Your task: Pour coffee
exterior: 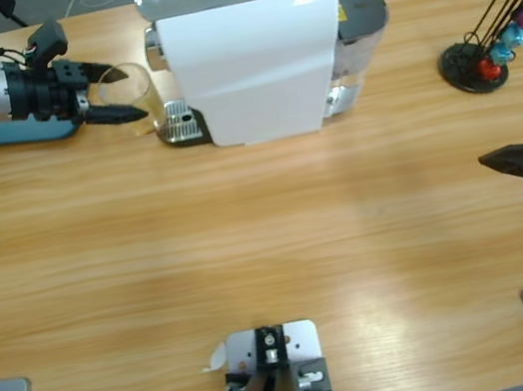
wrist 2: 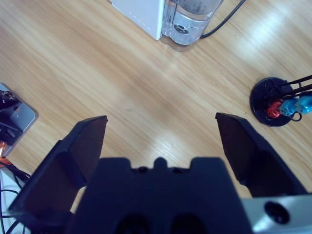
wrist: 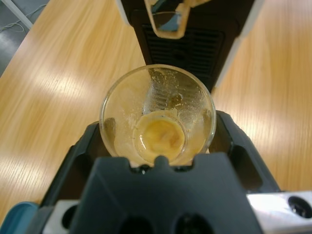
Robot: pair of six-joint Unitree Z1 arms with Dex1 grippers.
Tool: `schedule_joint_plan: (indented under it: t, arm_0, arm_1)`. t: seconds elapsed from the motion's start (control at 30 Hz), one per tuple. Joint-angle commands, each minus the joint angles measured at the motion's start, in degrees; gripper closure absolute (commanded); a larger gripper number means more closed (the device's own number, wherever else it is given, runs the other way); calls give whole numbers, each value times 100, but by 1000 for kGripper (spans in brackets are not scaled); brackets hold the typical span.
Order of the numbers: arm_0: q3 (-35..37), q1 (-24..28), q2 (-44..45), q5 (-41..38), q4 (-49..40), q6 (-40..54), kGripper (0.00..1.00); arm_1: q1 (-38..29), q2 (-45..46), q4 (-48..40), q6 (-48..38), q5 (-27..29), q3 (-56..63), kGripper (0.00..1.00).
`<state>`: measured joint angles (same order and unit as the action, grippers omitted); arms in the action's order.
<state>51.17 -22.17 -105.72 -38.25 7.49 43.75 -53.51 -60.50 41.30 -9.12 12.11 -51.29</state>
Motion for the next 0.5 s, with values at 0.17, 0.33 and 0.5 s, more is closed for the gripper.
schedule_joint_plan:
  t: [0.17, 0.33, 0.5]
  arm_0:
    - [293, -406, -424, 30, 97, -191, 1000]
    - [300, -508, -436, 211, 35, -205, 1000]
    - [283, -511, -446, 362, 0, -476, 1000]
  arm_1:
    - [-37, -234, 62, 86, 177, 111, 0]
    - [-37, -208, 62, 86, 260, 121, 0]
    - [-37, -169, 54, 86, 327, 137, 0]
